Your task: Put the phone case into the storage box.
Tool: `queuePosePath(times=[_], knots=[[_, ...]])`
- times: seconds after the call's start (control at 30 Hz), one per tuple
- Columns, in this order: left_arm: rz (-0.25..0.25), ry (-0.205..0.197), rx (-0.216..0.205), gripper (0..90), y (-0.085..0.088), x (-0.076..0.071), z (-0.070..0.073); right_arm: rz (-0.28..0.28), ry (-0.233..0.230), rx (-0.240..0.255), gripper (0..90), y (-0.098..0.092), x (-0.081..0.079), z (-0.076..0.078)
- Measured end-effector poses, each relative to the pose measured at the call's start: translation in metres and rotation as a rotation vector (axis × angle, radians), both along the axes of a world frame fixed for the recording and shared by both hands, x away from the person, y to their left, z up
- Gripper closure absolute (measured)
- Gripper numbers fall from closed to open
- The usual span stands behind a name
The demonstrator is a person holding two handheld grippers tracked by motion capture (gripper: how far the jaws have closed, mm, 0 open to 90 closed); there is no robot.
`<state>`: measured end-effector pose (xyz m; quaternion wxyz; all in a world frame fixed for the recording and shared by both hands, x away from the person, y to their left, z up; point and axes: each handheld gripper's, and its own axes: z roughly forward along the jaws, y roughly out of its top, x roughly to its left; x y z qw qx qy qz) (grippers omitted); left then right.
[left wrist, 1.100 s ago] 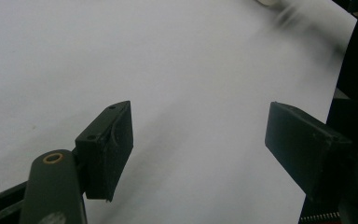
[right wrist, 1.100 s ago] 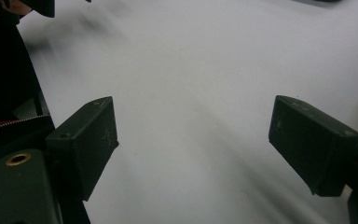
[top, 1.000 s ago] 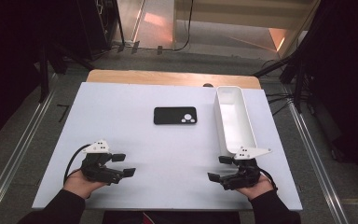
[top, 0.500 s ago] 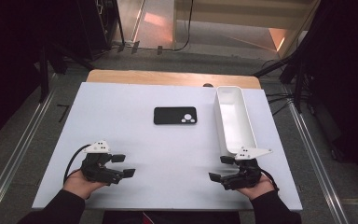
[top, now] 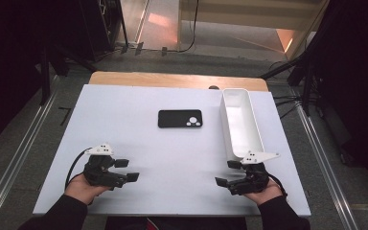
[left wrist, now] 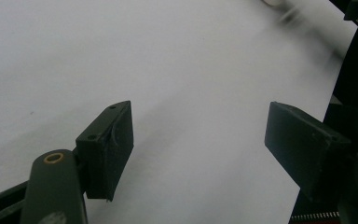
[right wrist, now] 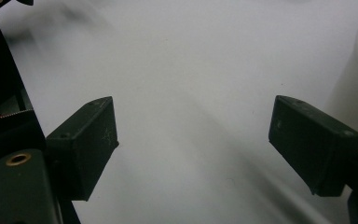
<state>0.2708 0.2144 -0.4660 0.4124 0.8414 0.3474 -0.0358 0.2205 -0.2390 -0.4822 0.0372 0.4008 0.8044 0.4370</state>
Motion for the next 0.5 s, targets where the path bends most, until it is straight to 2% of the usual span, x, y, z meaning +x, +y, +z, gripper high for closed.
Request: queuePosePath(times=[0.17,0.5], knots=[[0.007,-0.004,-0.009,23.3,0.0004,-0.0001,0.0001,0.000,-0.001,-0.001,13.7,-0.0003,0.0000,0.0000],[0.045,0.005,0.015,23.3,0.0033,0.0041,0.0011,-0.001,0.000,0.002,13.8,-0.0001,0.0001,-0.0003]])
